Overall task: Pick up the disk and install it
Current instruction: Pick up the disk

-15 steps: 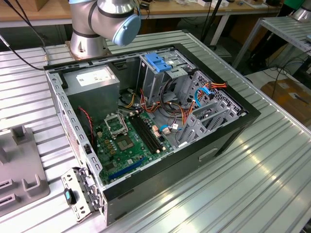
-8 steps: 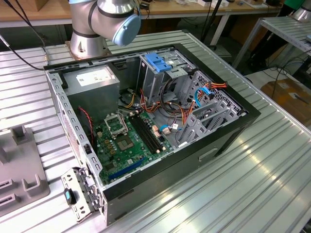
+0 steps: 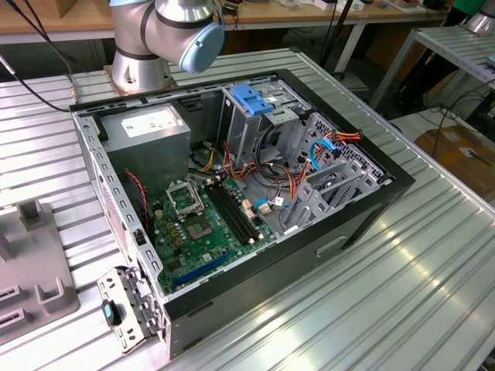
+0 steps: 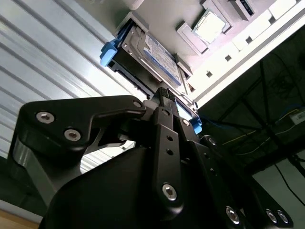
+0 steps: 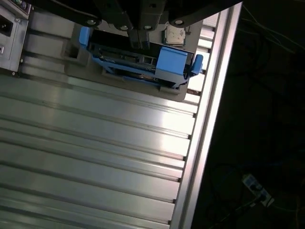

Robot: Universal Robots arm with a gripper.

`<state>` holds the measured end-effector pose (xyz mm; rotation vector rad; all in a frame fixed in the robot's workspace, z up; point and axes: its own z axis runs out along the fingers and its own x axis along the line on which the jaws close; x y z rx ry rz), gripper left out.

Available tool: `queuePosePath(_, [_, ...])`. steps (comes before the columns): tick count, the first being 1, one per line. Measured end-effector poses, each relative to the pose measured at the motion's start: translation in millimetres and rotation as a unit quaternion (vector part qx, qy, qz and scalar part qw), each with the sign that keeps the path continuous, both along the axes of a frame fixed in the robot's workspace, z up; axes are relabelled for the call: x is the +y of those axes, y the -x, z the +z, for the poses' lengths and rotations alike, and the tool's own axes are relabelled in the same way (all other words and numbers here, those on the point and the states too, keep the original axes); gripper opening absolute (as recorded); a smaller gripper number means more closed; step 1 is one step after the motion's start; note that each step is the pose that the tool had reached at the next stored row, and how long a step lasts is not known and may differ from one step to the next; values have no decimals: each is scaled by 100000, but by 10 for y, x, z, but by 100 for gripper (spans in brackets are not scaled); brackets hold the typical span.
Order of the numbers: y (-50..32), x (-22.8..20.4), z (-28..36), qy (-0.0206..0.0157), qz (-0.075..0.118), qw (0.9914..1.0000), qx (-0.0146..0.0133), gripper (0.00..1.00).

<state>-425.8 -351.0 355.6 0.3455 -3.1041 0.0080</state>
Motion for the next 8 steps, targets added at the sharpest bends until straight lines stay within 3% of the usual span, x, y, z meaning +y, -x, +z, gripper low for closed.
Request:
queuePosePath(4, [0, 0, 0, -2, 102, 100000, 0, 11])
queuePosePath(6, [0, 0, 0, 1, 1122, 99994, 3, 11])
queuePosePath(8, [0, 0, 0, 1, 3423, 99941, 3, 11])
